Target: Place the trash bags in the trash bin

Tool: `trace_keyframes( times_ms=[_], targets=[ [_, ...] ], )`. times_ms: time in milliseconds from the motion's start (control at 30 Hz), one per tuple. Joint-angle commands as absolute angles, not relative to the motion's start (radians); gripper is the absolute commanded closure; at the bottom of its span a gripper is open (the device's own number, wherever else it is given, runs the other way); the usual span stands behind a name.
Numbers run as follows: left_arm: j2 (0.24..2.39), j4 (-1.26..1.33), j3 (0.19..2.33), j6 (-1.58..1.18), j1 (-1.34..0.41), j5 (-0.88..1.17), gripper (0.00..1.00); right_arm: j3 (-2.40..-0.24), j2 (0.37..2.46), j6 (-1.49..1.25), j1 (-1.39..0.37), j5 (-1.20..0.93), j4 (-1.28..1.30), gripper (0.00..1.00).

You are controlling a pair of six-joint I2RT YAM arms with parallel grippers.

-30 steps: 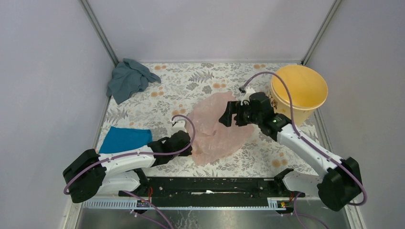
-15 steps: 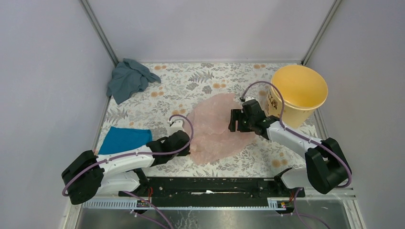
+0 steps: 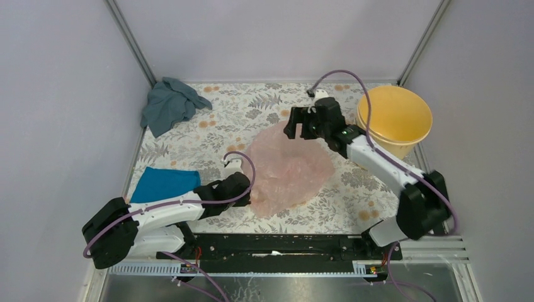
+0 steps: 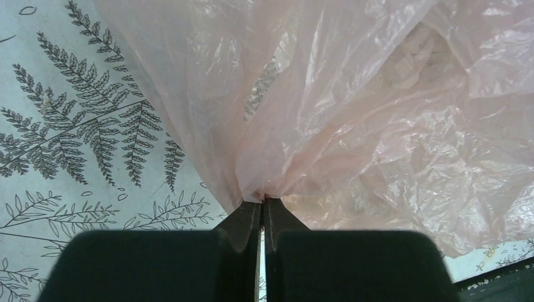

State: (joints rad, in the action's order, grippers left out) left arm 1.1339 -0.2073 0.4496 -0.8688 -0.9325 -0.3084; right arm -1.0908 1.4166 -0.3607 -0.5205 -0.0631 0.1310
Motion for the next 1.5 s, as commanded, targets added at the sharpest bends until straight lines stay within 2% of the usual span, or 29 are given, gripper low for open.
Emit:
trace_keyframes(
  times_ms=[0, 167, 300, 367, 433, 533, 733, 833, 933, 1100, 1300, 1467],
  targets=[
    [1.136, -0.163, 0.462, -0.875, -0.927, -0.286, 1.00, -1.188, 1.635, -0.376, -0.515, -0.127, 0.037, 0.09],
    [1.118, -0.169, 0.466, -0.872, -0.927, -0.281, 1.00, -1.188, 1.790, -0.377, -0.515, -0.036, -0.045, 0.30],
    [1.104, -0.172, 0.465, -0.869, -0.928, -0.283, 1.00, -1.199, 1.882, -0.364, -0.515, -0.024, -0.023, 0.51],
    [1.090, -0.178, 0.465, -0.867, -0.927, -0.289, 1.00, -1.206, 1.888, -0.364, -0.515, -0.028, 0.008, 0.56],
    [1.070, -0.190, 0.467, -0.862, -0.927, -0.301, 1.00, -1.212, 1.856, -0.363, -0.515, -0.034, 0.054, 0.56],
    [1.035, -0.214, 0.476, -0.855, -0.924, -0.327, 1.00, -1.233, 1.772, -0.345, -0.515, -0.038, 0.138, 0.49],
    [0.979, -0.219, 0.481, -0.837, -0.912, -0.351, 1.00, -1.224, 1.546, -0.289, -0.515, -0.014, 0.287, 0.12],
    [0.961, -0.219, 0.492, -0.821, -0.907, -0.349, 1.00, -1.254, 1.450, -0.261, -0.515, 0.046, 0.412, 0.05],
    [0.945, -0.223, 0.505, -0.799, -0.906, -0.336, 1.00, -1.306, 1.355, -0.226, -0.514, 0.142, 0.518, 0.01],
    [0.903, -0.243, 0.535, -0.761, -0.905, -0.308, 1.00, -1.445, 1.278, -0.155, -0.515, 0.337, 0.660, 0.00],
    [0.828, -0.267, 0.568, -0.698, -0.904, -0.311, 1.00, -1.589, 1.358, -0.121, -0.510, 0.697, 0.800, 0.00],
    [0.802, -0.305, 0.603, -0.656, -0.904, -0.317, 1.00, -1.621, 1.424, -0.131, -0.458, 0.714, 0.836, 0.01]
  ],
)
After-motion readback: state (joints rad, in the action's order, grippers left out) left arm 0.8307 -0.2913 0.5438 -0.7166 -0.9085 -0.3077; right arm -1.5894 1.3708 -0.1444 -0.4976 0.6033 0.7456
